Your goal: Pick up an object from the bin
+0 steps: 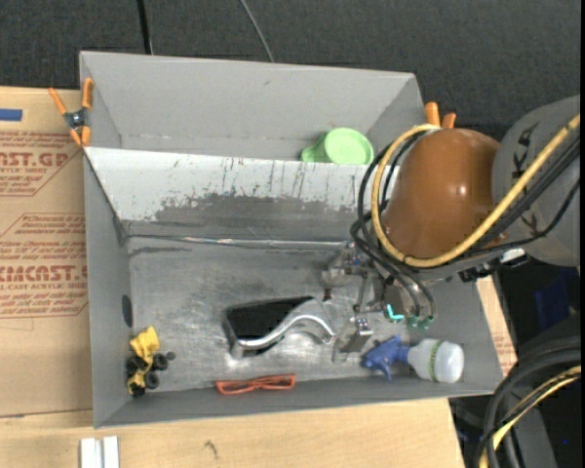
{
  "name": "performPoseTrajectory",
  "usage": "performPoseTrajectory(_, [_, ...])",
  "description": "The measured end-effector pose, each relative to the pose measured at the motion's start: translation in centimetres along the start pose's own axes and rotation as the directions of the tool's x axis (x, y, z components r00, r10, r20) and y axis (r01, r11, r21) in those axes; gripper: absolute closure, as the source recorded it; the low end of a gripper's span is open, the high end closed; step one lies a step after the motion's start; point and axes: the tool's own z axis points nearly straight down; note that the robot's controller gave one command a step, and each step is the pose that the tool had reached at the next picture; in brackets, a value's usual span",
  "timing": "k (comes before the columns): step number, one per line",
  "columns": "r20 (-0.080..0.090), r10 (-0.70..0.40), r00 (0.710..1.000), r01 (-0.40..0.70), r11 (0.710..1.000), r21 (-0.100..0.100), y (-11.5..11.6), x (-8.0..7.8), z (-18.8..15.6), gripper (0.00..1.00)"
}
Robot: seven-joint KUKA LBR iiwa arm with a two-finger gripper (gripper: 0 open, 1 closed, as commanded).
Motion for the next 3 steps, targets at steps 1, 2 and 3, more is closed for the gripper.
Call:
performPoseTrajectory(1, [0.006,0.0,1.0,0.0,1.0,0.0,0.0,-0.2,-0.2,0.0])
performPoseTrajectory(2, [0.015,0.051,0.999,-0.051,0.999,-0.002,0.2,-1.0,3.1,0.0])
performPoseTrajectory(3, [0.013,0.07,0.997,-0.07,0.998,-0.002,0.3,-1.2,4.6,0.0])
